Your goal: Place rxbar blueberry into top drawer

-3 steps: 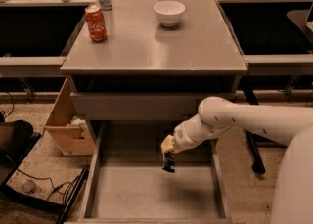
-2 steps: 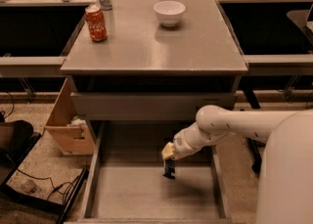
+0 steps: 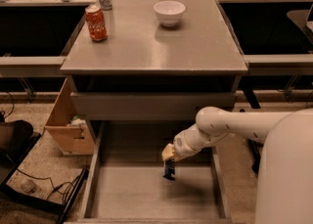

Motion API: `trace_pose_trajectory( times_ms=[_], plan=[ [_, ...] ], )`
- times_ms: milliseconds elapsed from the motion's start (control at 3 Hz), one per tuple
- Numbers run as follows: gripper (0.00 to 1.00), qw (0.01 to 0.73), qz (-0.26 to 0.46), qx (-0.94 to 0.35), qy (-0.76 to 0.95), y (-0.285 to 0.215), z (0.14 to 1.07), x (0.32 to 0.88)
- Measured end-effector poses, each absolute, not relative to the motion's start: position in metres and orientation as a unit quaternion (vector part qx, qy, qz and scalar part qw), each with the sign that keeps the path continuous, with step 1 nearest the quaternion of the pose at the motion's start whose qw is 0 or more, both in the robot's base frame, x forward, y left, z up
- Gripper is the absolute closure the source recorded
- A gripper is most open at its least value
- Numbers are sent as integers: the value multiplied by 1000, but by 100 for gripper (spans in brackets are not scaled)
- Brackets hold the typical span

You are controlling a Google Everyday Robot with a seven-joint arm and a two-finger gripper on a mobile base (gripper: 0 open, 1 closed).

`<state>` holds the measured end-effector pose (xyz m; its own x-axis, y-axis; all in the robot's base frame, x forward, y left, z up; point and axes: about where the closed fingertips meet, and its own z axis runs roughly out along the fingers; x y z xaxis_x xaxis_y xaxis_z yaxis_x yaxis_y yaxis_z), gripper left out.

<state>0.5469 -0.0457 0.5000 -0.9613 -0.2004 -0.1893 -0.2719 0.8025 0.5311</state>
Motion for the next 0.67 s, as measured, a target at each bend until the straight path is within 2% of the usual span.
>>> trace_pose_trajectory(
  times_ms=[667],
  plan=[
    [16,62,288,-125,947,-46,500,547]
  ],
)
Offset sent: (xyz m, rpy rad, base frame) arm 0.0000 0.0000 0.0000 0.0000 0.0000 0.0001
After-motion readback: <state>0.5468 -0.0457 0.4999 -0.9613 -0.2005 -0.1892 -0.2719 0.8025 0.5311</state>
